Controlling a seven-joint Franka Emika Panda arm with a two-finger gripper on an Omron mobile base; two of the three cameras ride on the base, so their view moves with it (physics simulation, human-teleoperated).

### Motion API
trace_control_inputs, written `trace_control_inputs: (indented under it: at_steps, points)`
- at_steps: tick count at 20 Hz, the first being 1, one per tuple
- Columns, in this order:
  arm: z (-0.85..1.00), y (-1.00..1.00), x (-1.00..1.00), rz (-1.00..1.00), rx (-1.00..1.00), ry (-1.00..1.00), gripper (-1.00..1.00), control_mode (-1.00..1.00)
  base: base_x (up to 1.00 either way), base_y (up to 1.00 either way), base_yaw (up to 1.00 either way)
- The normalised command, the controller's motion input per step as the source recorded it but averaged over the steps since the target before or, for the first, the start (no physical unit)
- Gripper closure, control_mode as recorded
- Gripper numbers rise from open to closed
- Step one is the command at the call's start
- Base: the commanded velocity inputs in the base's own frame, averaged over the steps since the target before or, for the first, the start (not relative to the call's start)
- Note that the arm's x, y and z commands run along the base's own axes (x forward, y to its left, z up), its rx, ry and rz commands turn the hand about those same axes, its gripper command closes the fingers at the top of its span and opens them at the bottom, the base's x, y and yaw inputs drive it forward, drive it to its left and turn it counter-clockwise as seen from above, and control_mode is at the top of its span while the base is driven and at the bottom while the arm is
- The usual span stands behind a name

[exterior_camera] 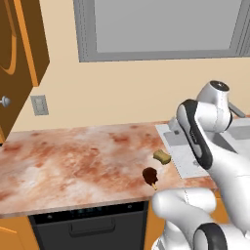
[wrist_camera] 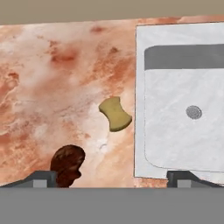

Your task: Open the cabinet. Pick the sponge and place it next to the sink. Then close the cabinet.

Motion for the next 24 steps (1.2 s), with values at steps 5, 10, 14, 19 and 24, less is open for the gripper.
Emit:
trace_control_inputs:
  at_steps: [5, 10, 14, 19, 24]
  points:
    - [0.98, -0.01, -0.59, -0.19, 0.00, -0.06, -1.00, -1.00, 0.00, 0.00, 0.00]
    - [0.98, 0.00, -0.87, -0.05, 0.00, -0.06, -1.00, -1.00, 0.00, 0.00, 0.00]
    - [0.73, 0.00, -1.00, 0.00, 0.00, -0.21, -1.00, -1.00, 0.00, 0.00, 0.00]
    - [0.84, 0.00, -0.99, 0.00, 0.00, -0.22, -1.00, -1.00, 0.00, 0.00, 0.00]
    - [0.48, 0.00, -0.75, 0.00, -0.01, -0.20, -1.00, -1.00, 0.00, 0.00, 0.00]
